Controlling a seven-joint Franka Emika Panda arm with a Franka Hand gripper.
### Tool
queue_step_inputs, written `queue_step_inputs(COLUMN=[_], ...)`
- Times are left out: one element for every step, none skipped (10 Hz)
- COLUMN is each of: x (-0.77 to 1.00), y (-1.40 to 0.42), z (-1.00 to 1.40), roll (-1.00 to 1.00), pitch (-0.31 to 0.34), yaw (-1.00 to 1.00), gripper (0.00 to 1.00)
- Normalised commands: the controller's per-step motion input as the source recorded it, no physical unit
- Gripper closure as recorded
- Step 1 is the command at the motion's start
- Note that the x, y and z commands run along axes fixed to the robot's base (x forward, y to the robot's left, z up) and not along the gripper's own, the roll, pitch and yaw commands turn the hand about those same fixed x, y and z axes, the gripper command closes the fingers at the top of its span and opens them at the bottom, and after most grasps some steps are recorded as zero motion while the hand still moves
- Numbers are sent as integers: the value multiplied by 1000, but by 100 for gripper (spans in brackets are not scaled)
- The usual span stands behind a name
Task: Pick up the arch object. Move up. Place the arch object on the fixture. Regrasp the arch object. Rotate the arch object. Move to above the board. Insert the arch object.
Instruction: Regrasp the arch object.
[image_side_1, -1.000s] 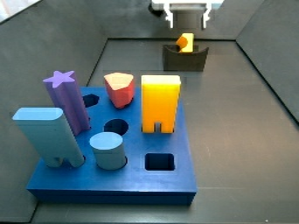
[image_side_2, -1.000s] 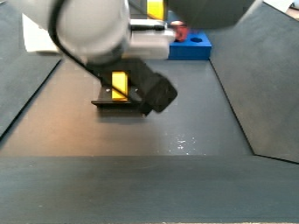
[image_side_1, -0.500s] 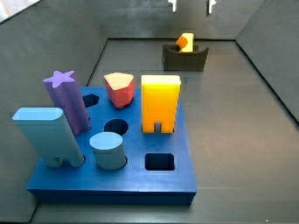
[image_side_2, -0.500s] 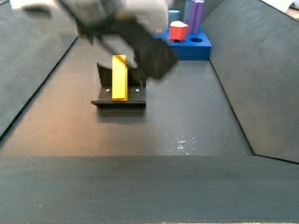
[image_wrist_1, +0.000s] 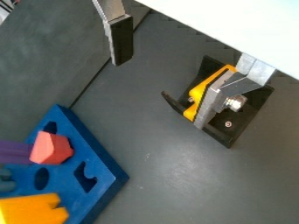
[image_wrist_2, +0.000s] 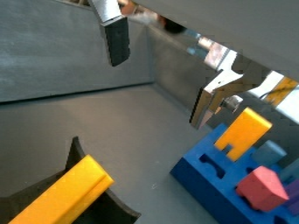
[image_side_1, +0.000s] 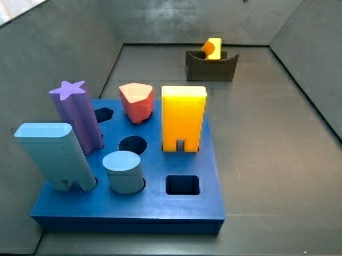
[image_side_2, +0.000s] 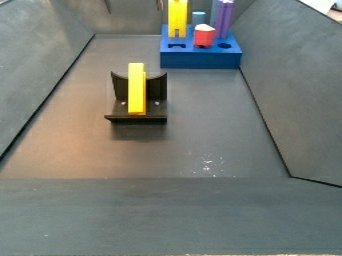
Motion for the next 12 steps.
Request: queue_step_inputs(x=[-40,-47,-44,-39,-41,-41,-34,-25,-19,-20,-17,-10], y=[-122,-24,-35,-39,-29,-26,-22,-23,-22,-20,-18,-20], z=[53,42,21,8,14,14,11,4,3,1,4,6], roll=[1000,1000,1000,1000,1000,1000,1000,1000,1000,1000,1000,1000], pitch=[37,34,30,24,18,12,4,-2,-6,-7,-5,0], yaw=[25,25,25,25,26,27,28,29,30,32,33,35], gripper=[0,0,0,0,0,0,0,0,0,0,0,0])
